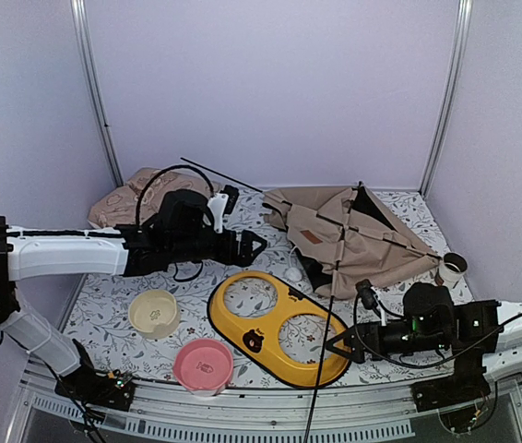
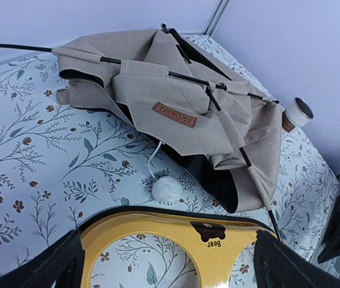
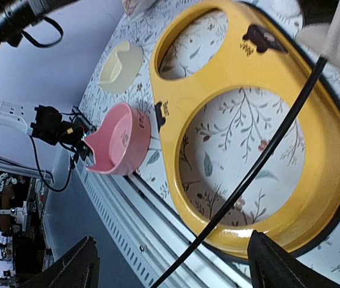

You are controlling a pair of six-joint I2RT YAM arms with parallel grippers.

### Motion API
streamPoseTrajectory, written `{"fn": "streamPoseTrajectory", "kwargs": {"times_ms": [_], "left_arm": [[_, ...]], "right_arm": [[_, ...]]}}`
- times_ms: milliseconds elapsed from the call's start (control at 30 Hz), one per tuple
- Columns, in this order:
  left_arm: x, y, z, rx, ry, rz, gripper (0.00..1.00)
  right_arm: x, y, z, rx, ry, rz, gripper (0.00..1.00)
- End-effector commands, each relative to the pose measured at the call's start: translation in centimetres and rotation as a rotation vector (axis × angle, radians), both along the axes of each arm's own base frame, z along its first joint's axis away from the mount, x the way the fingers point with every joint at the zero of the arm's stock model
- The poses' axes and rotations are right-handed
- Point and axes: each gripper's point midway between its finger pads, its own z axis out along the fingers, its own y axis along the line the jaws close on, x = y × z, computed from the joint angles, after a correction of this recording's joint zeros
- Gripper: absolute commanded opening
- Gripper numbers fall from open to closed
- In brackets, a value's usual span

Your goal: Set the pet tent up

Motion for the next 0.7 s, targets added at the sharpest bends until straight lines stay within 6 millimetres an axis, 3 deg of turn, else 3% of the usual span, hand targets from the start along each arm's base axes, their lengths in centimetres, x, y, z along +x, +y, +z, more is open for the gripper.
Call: {"fn": "streamPoseTrajectory", "kwargs": {"times_ms": [0,133,267,667], "left_arm": [[-0.1,0.1,3.4,-0.074,-0.053,0.025,0.98],[-1.0,0.6,3.3,-0.093,-0.028,0.012,0.97],[-1.7,0.7,3.5,-0.094,-0.015,-0.016,0.97],[-1.3,0.3,4.7,-0.083,-0.044,-0.023,0.96]], "right_arm": [[-0.8,0.5,-3.0,-0.054,0.133,-0.126,0.81],[-0.8,3.0,-3.8,-0.068,0.197,-0.131,0.68],[0.1,4.0,-4.3,-0.128,0.195,-0.171,0.62],[1.2,2.2,-4.9,-0.178,0.193,-0.284,0.55]]}}
